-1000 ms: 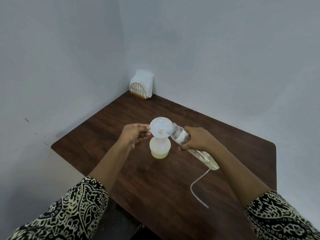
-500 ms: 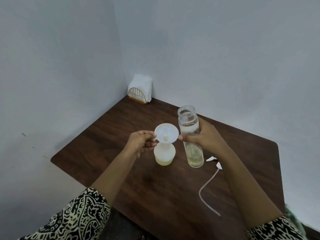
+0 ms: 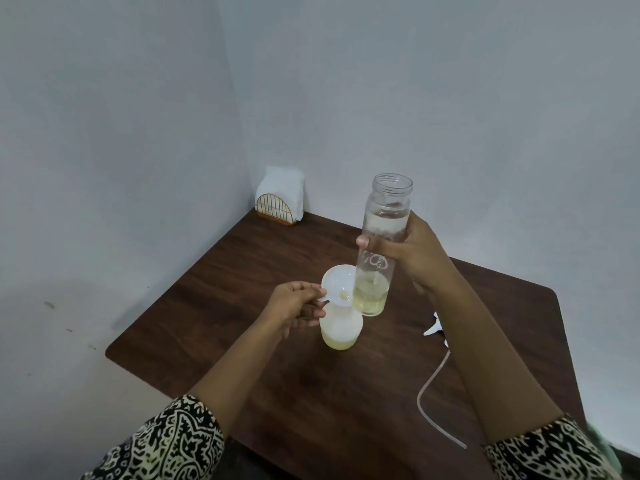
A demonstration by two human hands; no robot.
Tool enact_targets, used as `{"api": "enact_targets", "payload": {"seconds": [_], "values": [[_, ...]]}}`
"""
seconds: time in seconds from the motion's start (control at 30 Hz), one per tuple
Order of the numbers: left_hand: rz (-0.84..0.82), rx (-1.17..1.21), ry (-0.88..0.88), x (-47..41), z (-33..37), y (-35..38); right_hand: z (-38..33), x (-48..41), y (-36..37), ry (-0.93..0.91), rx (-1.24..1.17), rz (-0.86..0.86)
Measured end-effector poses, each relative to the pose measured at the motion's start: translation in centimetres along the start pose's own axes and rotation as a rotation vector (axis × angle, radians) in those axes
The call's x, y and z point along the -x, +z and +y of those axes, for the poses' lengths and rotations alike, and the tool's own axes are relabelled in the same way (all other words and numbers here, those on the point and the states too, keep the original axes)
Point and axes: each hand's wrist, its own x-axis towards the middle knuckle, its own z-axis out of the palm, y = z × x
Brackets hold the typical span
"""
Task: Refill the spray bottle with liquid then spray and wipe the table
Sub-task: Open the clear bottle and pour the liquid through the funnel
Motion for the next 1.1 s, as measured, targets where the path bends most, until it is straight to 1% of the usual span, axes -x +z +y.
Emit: {"api": "enact_targets", "payload": {"seconds": [0.33,0.43,0.53,0.63,0.7,0.8,0.9,0.97,1.03,1.1], "values": [[-0.074,-0.034,-0.041,0.1,-0.3,-0.9,-0.9,-1.0,2.5,-0.037,-0.021,0.015],[-0.001,0.022,-0.016,0.1,-0.3,-1.8,-1.1,-1.2,3.5,-0.032,-0.018,0.005],[0.122,0.028,0.112,0.2,0.0,-3.1,-1.1,-1.6,4.7,-0.038,-0.032,-0.017],[0.145,-0.007,0.284,0.9,0.6,-4.5,-1.2,-2.0,5.8,-0.032,-0.047,-0.016],[0.071,-0.004,0.356,1.4,1.0,-5.2,-1.2,-2.2,6.6,-0.023,-0.063,-0.018],[-0.095,-0.014,0.516,1.7,0.9,-6.3,-1.2,-2.5,8.4,0.000,-0.074,-0.049],[-0.128,-0.071,0.635,1.6,1.2,-7.3,-0.5,-2.8,11.2,-0.016,-0.065,-0.095],[-0.087,-0.088,0.659,2.0,1.6,-7.8,0.2,-3.2,13.2,-0.020,-0.076,-0.117],[0.040,-0.121,0.667,2.0,1.5,-8.3,1.0,-3.6,15.0,0.018,-0.091,-0.152],[0.179,-0.154,0.648,1.9,0.9,-9.2,1.6,-4.0,16.6,0.072,-0.110,-0.239]]}}
